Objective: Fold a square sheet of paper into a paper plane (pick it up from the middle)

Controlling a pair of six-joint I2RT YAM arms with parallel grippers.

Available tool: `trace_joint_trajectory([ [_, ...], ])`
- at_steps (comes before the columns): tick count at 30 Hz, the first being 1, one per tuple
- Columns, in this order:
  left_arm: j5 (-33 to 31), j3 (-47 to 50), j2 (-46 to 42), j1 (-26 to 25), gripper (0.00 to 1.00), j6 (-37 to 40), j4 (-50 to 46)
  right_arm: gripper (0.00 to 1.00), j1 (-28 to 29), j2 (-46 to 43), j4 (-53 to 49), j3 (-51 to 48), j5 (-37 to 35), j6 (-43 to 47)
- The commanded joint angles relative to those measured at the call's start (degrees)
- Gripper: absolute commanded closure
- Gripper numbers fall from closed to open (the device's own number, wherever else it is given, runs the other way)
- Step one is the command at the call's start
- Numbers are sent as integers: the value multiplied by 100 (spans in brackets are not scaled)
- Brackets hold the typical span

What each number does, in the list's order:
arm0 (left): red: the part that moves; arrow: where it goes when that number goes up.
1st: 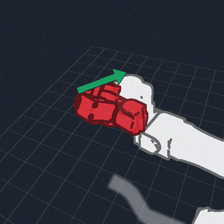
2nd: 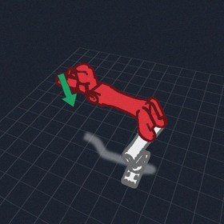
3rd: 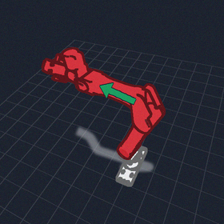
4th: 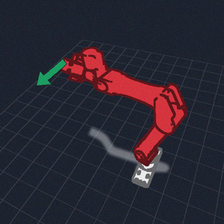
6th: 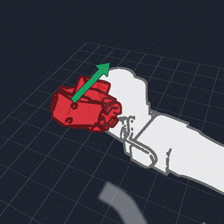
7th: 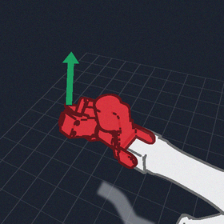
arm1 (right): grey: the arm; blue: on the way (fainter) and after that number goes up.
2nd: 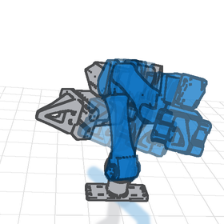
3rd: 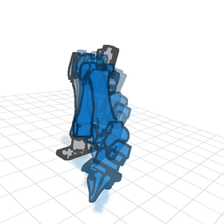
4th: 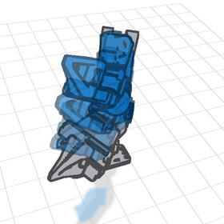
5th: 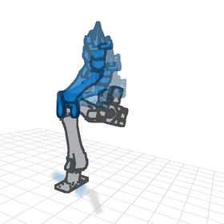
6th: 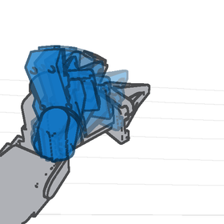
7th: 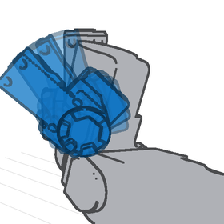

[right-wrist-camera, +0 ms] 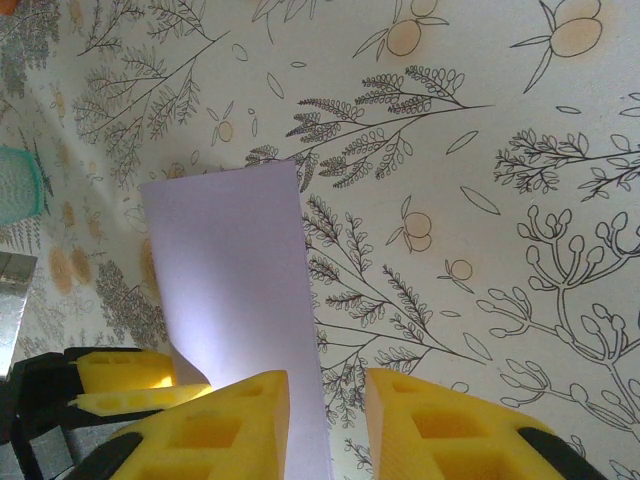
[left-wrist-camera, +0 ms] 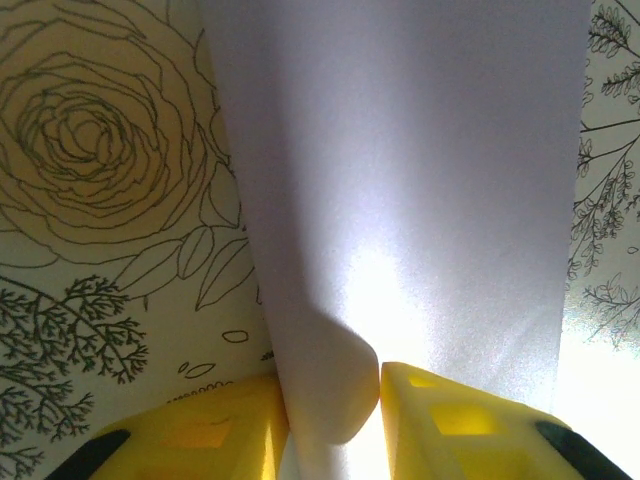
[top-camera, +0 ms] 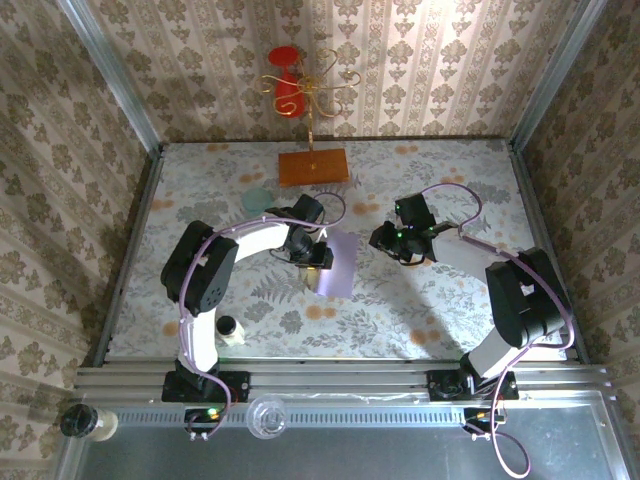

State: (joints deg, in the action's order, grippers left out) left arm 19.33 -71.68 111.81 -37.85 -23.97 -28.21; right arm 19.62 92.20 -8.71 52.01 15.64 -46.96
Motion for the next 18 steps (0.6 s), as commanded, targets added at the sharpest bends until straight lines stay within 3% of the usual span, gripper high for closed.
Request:
trace_joint_trajectory([
  [1,-109,51,500,-74,66,-38,85,72,-16,67,124,-19,93,-94],
  [18,-35,22,622,-99,66,-103,98,77,311,492,339,183,461,-119],
])
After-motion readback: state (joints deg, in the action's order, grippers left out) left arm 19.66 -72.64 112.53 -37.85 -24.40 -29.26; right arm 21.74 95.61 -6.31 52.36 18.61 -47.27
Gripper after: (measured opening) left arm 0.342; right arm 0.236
